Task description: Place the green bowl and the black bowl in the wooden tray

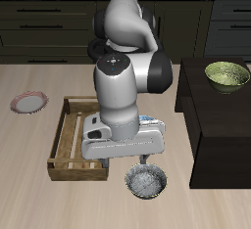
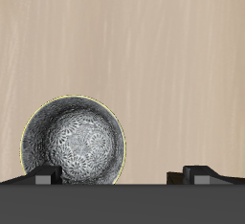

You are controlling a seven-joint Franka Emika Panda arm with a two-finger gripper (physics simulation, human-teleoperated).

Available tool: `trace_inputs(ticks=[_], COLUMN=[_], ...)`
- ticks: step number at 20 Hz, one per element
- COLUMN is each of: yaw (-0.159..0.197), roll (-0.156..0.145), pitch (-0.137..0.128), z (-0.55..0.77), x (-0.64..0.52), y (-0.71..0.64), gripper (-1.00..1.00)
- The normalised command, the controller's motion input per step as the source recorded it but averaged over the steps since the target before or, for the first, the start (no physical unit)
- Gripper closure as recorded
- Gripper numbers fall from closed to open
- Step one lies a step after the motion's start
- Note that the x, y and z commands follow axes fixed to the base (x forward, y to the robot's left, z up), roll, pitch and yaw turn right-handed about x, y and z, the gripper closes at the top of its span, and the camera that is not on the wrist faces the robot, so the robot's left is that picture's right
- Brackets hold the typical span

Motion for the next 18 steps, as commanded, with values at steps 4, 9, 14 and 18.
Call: trace_inputs(ticks=[4, 9, 14, 18], yaw=[0.006, 0.012, 0.013, 0.0], roll=[-0.008, -0.014, 0.006, 0.003], pitch=[0.034, 0.023, 0.023, 0.044], z=[-0.31, -0.23, -0.21, -0.31], x=[0.07, 0.03, 0.01, 0.02], y=[-0.08, -0.08, 0.03, 0.05], gripper=[-1.0, -1.0, -1.0, -1.0])
